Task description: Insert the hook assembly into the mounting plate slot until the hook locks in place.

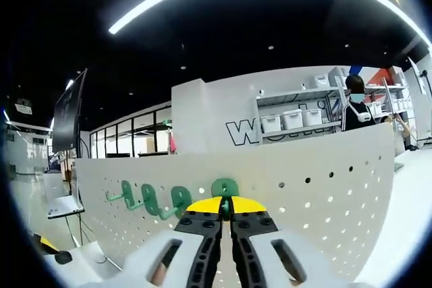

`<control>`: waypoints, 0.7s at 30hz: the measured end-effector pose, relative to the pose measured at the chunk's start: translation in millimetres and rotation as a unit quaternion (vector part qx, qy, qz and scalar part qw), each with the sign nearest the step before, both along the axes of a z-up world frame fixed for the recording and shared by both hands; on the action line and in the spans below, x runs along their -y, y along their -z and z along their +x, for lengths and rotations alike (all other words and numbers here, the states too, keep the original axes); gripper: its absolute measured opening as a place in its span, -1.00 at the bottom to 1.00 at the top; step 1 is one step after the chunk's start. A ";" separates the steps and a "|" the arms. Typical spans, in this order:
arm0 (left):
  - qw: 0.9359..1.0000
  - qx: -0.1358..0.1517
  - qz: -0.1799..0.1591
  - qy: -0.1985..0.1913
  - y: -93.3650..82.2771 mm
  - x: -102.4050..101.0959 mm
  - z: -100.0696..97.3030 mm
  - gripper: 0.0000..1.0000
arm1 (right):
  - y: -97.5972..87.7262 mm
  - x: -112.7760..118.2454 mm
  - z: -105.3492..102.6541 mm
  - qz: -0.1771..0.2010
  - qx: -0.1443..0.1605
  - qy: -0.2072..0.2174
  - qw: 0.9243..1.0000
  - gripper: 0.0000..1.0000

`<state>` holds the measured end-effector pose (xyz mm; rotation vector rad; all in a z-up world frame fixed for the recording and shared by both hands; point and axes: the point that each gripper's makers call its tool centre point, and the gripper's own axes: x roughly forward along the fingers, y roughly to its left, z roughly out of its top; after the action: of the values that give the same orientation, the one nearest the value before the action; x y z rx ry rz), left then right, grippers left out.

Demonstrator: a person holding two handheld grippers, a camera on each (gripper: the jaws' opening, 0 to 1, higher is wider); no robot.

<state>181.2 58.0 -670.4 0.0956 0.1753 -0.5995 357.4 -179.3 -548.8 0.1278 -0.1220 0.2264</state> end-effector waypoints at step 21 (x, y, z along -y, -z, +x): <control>1.000 -0.006 -0.001 -0.004 4.9 -5.0 3.1 0.04 | 4.4 -2.7 4.1 -0.032 0.031 0.044 0.998 -0.98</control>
<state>184.3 63.1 -675.2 0.0904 0.1868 -0.5928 361.4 -176.5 -553.1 0.0525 -0.1823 0.1472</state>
